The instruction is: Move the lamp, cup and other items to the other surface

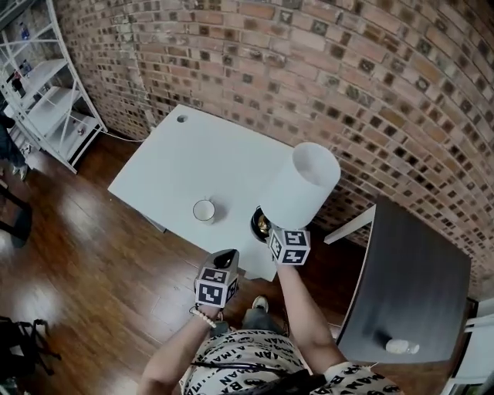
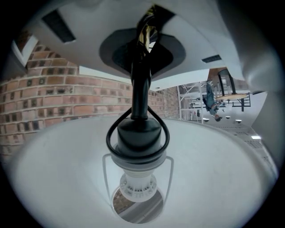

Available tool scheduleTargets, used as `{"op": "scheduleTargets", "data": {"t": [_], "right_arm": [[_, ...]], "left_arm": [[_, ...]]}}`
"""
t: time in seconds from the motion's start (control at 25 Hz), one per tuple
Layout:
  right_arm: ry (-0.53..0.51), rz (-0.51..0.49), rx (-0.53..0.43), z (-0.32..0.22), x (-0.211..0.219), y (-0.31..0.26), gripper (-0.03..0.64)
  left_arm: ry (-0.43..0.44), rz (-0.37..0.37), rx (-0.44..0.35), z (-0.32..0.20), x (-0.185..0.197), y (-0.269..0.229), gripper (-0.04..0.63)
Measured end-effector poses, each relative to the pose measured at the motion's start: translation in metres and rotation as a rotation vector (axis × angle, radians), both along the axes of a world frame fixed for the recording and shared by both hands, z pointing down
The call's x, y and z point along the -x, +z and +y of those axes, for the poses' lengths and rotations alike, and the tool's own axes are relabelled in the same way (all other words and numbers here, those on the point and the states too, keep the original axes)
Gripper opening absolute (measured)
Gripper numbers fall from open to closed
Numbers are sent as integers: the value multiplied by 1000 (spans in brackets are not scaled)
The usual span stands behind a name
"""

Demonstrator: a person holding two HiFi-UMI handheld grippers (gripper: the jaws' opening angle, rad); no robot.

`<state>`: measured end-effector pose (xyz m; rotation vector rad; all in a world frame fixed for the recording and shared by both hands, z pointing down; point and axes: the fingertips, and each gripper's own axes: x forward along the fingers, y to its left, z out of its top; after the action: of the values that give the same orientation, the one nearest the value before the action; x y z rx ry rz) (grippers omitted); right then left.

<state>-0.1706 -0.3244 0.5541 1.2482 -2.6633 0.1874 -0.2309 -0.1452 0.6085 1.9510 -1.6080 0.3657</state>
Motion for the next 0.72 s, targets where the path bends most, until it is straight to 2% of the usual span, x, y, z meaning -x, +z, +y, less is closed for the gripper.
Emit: {"op": "scheduleTargets", "data": {"t": [0.28,0.56,0.72], "right_arm": [[-174,33,3,-12,68,28,57],[-259,53,27,-22,106,49,57],[-286,58,32,-24,117,56,57]], "left_arm": [[-154,17,1,3,30,13,2],[-262,16,19,8,49,16,2],[-289,23,25,8,54,19,2]]}}
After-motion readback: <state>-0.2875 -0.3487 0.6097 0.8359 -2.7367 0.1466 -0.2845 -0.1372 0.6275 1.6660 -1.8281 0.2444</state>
